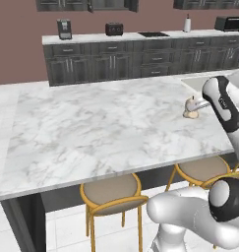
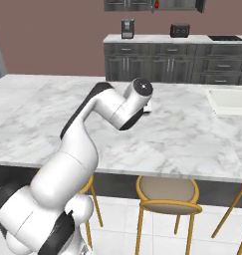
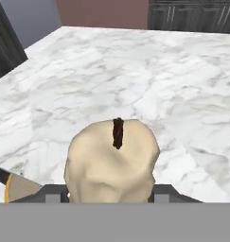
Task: Get the candle and the beer from the cabinet and move them to the dining counter.
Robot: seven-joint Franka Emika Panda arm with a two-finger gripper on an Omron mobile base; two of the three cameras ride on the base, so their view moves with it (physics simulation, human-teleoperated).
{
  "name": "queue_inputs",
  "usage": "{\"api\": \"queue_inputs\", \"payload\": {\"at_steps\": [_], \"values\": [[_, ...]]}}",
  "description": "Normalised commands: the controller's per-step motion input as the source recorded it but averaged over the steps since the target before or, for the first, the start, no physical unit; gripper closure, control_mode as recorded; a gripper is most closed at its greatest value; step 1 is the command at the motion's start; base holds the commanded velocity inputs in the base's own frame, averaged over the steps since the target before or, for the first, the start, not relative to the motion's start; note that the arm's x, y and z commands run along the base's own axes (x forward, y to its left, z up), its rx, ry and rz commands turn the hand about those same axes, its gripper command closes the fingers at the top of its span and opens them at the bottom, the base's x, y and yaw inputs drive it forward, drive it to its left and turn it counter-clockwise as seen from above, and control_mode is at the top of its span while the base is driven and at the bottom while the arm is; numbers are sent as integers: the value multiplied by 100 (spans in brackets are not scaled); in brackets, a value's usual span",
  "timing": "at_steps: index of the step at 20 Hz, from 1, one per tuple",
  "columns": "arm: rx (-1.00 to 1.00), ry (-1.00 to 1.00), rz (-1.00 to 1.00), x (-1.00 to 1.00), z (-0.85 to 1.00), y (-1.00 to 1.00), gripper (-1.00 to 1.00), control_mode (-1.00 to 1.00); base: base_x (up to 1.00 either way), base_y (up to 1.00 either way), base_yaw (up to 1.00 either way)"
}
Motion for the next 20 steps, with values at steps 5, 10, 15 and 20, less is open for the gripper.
{"api": "queue_inputs", "payload": {"at_steps": [5,10,15,20], "values": [[-1,9,0,94,-37,19,100,-100,0,0,0],[0,4,0,83,-46,7,100,-100,0,0,0],[0,-1,-1,63,-47,11,100,-100,0,0,0],[0,-9,-5,37,-36,0,100,-100,0,0,0]]}}
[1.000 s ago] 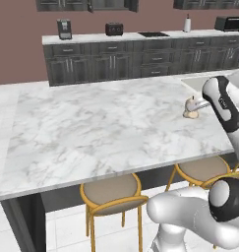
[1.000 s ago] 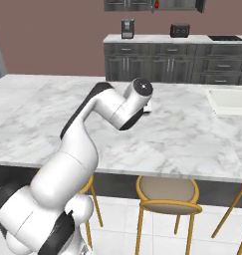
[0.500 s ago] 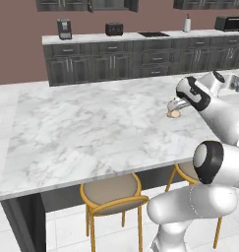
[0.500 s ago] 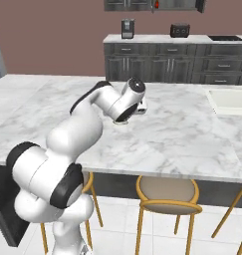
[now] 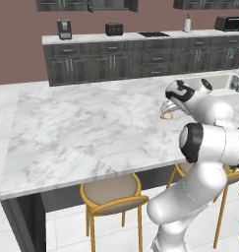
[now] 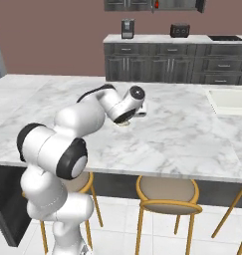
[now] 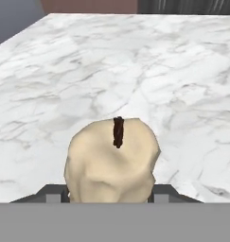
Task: Get the candle and the beer from the cabinet and move them to the dining counter.
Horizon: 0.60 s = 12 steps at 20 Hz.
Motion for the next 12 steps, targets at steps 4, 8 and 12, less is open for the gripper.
{"api": "queue_inputs", "payload": {"at_steps": [4,8,12], "values": [[0,-6,-6,21,-34,0,100,-100,0,0,0],[0,-4,-4,20,-39,0,100,-100,0,0,0],[0,0,-1,22,-56,0,100,-100,0,0,0]]}}
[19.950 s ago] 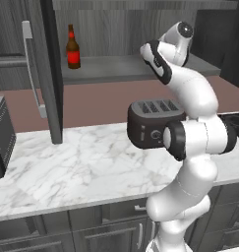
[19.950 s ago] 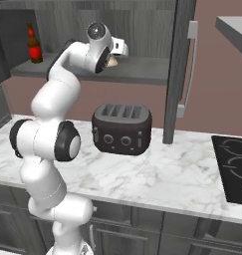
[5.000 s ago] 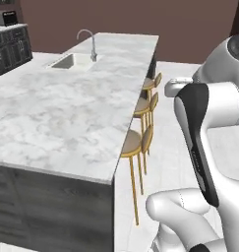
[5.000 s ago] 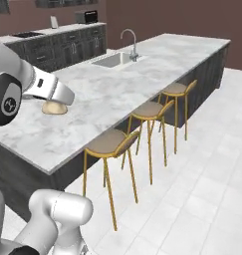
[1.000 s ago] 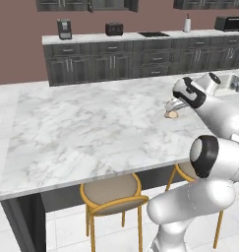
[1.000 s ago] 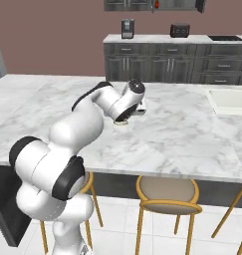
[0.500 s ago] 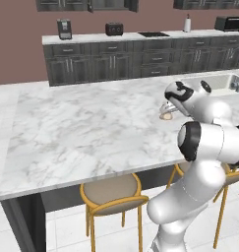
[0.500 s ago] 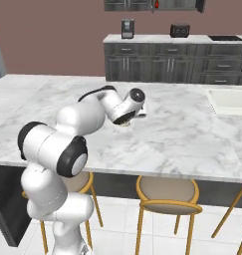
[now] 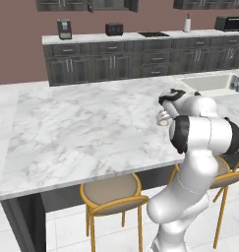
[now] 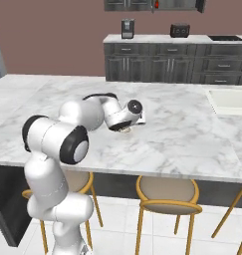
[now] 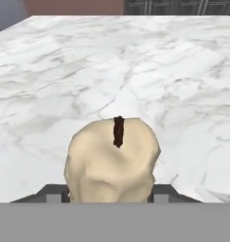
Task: Get the candle and the beer from the cabinet and move them to the dining counter.
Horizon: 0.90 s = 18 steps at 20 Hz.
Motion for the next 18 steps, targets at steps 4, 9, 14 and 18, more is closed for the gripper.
{"api": "queue_inputs", "payload": {"at_steps": [4,9,14,18], "values": [[0,0,0,18,-55,0,100,-100,0,0,0],[1,-7,0,17,-45,0,100,-100,0,0,0],[2,-8,0,20,-35,0,100,-100,0,0,0],[1,-2,0,21,-40,0,100,-100,0,0,0]]}}
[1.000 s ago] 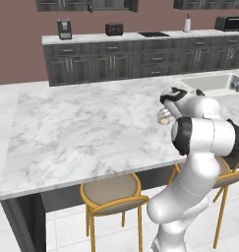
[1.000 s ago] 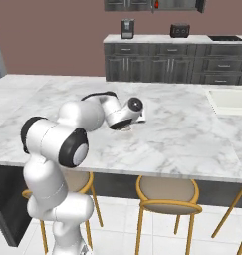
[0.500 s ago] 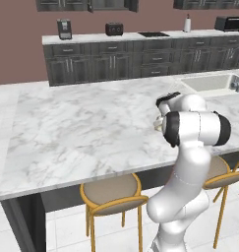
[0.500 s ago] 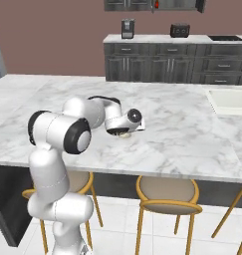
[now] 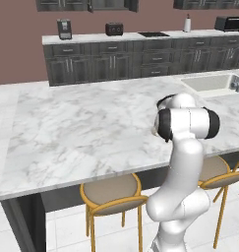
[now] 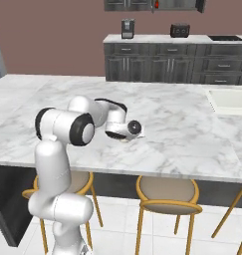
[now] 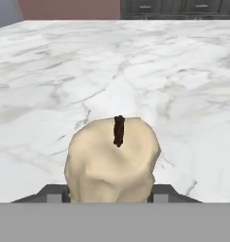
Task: Get the candle and the beer from the cabinet and move them to the dining counter.
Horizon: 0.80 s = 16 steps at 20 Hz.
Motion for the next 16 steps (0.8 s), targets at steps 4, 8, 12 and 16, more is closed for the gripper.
{"api": "queue_inputs", "payload": {"at_steps": [4,8,12,16], "values": [[0,0,0,13,-27,0,100,-100,0,0,0],[0,0,0,4,-13,0,100,-100,0,0,0],[0,0,0,6,-9,0,100,-100,0,0,0],[0,0,0,8,-15,0,100,-100,0,0,0]]}}
